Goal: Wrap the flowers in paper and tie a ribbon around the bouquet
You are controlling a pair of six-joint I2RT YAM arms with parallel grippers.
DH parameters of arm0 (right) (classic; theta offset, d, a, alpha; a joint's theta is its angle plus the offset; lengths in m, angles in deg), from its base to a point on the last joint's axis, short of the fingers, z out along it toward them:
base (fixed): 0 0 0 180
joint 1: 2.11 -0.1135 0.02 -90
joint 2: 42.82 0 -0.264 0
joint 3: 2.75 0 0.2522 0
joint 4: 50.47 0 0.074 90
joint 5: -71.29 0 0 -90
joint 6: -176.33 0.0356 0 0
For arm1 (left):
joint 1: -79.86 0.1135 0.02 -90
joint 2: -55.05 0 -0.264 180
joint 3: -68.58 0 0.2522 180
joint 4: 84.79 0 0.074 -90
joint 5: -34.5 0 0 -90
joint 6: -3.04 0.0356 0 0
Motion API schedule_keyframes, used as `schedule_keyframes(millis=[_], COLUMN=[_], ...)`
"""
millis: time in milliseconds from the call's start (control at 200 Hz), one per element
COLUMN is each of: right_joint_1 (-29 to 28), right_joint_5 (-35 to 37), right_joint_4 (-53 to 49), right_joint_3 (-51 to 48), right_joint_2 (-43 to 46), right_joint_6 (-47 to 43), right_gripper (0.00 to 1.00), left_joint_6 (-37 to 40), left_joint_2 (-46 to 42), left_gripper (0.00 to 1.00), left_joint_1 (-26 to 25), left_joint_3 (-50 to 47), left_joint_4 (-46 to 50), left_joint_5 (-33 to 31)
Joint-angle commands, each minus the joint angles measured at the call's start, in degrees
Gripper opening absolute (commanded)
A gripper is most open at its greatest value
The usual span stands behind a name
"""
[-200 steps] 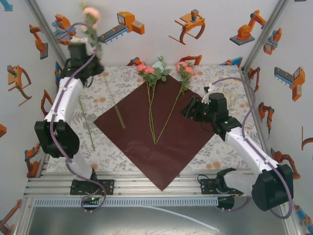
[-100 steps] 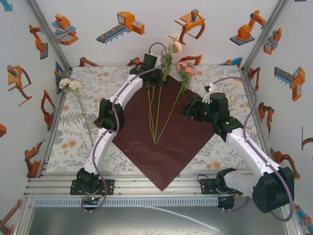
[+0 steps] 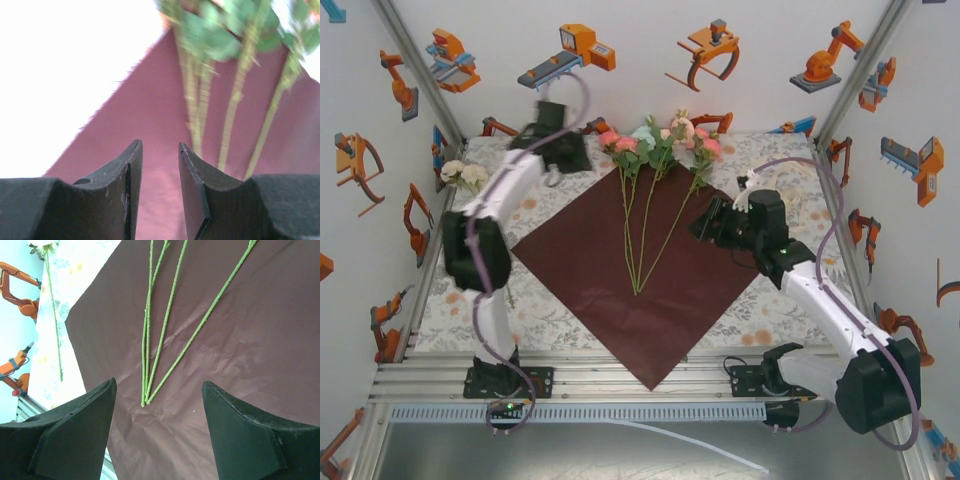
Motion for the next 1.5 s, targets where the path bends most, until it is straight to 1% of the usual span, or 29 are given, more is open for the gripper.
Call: schedule_keyframes(millis=[0,85,145,250,290,350,395,466,551,611,686,781,811,851,891,971,1111,1197,1282,1327,1457,1497], right_joint_1=[-0.04,-0.06,-0.04,-0.1,-0.04,-0.05,-0.07,-0.05,-0.08,-0.03,-0.03,-0.08,-0.07,-0.06,-0.11,-0.05,-0.11,-0.07,-0.06,-0.03,-0.08,-0.05], right_joint_5=[-0.92,-1.32,-1.52,-2.58,-2.69,-2.07,-1.65,-1.33,-1.29,-1.11,-1.07,-0.68,-0.47,-0.28,-0.16,-0.02,0.73,0.43,-0.03,-0.31,-0.59,-0.5], right_joint_4=[2.69,3.57,4.18,4.86,4.62,4.34,4.54,4.1,3.2,3.19,2.7,2.35,2.25,2.06,1.75,1.06,0.09,0.33,0.33,0.38,-0.04,-0.53], right_joint_3=[-0.83,-0.62,-0.48,-0.48,-0.55,-1.06,-1.64,-1.97,-2.04,-2.31,-1.99,-1.84,-1.75,-1.58,-1.41,-1.04,-0.4,-0.15,0.09,0.14,-0.34,-0.45], right_joint_2=[-1.12,-2.02,-2.62,-2.92,-2.53,-1.73,-1.16,-0.57,0.07,0.46,0.95,1.33,1.35,1.45,1.54,1.94,2.33,2.25,2.29,2.58,3.92,4.44], right_joint_6=[-0.07,-0.03,0.31,1.03,1.05,0.77,0.64,0.4,0.07,0.04,-0.01,-0.15,-0.19,-0.27,-0.38,-0.85,-1.68,-1.52,-1.29,-1.18,-1.74,-2.14], right_gripper=[0.64,0.64,0.64,0.64,0.64,0.64,0.64,0.64,0.64,0.64,0.65,0.64,0.64,0.64,0.64,0.64,0.64,0.64,0.64,0.64,0.64,0.64], left_joint_6=[3.11,4.37,6.54,10.74,11.19,11.63,12.05,12.57,12.89,12.92,13.2,13.38,13.63,14.22,14.72,15.21,15.32,14.06,13.6,13.64,13.02,13.02], left_joint_2=[-7.5,-9.8,-9.18,-3.97,-1.46,1.51,3.21,5.91,9.57,12.29,13.17,14.83,15.33,15.68,15.6,15.65,14.9,14.54,12.28,11.22,9.93,10.06], left_gripper=[0.35,0.32,0.31,0.31,0.32,0.35,0.38,0.42,0.42,0.39,0.36,0.25,0.23,0.22,0.24,0.3,0.44,0.43,0.41,0.41,0.41,0.39], left_joint_1=[10.91,18.75,22.21,24.83,25.55,26.42,26.72,26.67,26.82,27.11,27.09,27.54,27.63,27.69,27.65,27.64,27.55,27.18,25.62,25.19,25.0,24.94], left_joint_3=[-11.79,-17.38,-18.54,-15.85,-13.96,-12.73,-12.08,-10.57,-8.19,-5.53,-3.46,-0.41,0.77,1.48,1.43,1.33,-0.29,-1.47,-5.26,-7.63,-9.68,-9.56], left_joint_4=[-3.13,-2.87,-2.22,0.34,1.87,1.06,-0.17,-0.79,-0.63,1.11,1.52,3.48,4.52,5.02,4.91,5.0,3.91,4.23,2.83,1.04,-0.52,-0.54], left_joint_5=[-7.35,-4.28,-6.79,-11.62,-12.07,-10.33,-8.08,-6.32,-5.99,-6.21,-6.26,-5.61,-5.41,-5.09,-4.87,-4.76,-4.09,-4.95,-10.63,-12.63,-14.69,-14.56])
